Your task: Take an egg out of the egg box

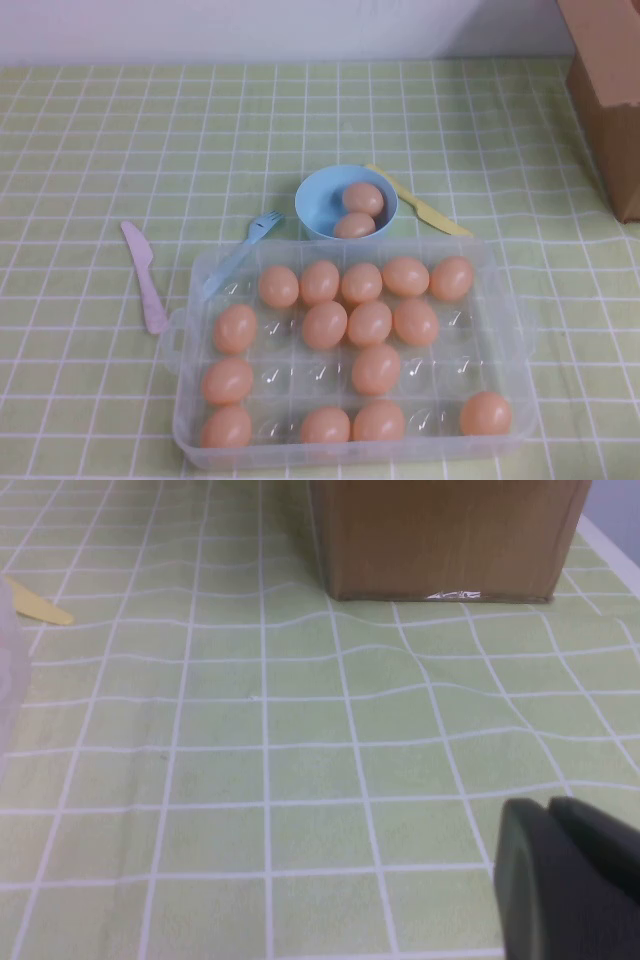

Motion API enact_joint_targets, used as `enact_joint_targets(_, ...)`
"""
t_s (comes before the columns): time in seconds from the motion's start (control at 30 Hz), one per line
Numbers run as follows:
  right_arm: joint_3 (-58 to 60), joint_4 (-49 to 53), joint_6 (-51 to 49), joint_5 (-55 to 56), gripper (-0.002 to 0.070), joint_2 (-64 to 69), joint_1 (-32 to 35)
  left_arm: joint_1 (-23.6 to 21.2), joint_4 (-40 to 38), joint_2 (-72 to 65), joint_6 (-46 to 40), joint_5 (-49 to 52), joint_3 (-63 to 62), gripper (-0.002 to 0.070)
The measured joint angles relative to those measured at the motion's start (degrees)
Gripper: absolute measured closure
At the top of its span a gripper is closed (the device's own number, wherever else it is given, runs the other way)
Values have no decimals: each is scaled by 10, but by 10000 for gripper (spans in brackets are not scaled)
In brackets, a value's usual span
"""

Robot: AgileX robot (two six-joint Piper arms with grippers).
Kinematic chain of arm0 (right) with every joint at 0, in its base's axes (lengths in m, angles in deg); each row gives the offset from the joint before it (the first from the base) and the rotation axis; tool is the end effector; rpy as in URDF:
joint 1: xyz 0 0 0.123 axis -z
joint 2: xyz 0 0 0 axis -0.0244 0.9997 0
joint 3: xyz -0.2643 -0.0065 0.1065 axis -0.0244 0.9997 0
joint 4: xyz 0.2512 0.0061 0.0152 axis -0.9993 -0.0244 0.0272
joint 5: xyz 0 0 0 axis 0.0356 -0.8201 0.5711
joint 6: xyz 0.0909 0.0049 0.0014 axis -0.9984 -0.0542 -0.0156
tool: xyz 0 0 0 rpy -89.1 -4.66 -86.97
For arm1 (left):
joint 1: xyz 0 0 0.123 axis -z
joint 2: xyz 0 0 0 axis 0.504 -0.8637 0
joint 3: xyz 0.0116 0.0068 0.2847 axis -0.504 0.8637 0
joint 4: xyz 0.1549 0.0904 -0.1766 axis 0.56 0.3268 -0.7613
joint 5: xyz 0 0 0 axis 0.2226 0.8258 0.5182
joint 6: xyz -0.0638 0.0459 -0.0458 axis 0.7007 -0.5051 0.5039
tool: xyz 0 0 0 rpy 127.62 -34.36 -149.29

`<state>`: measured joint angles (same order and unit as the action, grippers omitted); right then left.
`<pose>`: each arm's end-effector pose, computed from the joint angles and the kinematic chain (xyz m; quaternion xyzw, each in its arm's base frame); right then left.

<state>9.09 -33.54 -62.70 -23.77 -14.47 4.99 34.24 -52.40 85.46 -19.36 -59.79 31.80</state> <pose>0.0531 -0.0042 0.1722 0.0392 0.8027 -0.0133 0.5950 0.0526 -0.0033 0.1719 0.0802 0.8006 0.0206 0.5935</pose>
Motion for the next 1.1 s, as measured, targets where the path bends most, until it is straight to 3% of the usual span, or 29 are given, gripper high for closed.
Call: enact_joint_targets(1.1, 0, 0, -1, 0, 694, 0, 0, 0, -7, 0, 0, 0, 0, 679)
